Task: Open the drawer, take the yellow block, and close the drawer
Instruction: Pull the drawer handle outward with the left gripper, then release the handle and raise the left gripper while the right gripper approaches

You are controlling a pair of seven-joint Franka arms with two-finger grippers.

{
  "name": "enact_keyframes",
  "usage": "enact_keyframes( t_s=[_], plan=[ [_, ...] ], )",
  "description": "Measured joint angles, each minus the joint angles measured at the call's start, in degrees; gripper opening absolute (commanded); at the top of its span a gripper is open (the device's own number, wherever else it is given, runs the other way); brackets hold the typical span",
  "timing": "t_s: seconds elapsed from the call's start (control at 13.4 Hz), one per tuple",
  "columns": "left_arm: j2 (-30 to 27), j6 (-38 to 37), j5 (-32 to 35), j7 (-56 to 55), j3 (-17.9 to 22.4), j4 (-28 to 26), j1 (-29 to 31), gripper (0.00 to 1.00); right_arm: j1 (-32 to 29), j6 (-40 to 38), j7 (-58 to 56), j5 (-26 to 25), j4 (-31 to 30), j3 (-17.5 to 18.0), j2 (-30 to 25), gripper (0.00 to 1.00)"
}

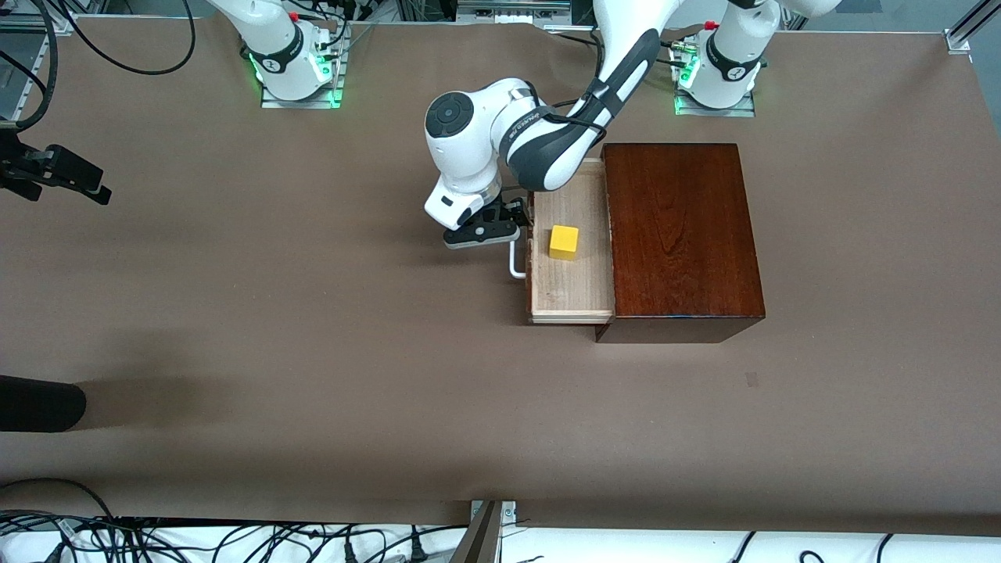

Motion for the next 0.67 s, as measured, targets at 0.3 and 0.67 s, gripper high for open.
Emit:
enact_keyframes(
  t_s=[0.3,0.67],
  plan=[
    [0.1,0.0,-0.3,-0.1,0.1,0.1,0.0,1.0,0.0,0.0,0.0,0.0,0.0,0.0,0.0,1.0],
    [-0.4,-2.2,-0.8,-0.1,-0.3,2.2,0.0,1.0,0.0,0.0,0.0,0.0,0.0,0.0,0.0,1.0]
  ],
)
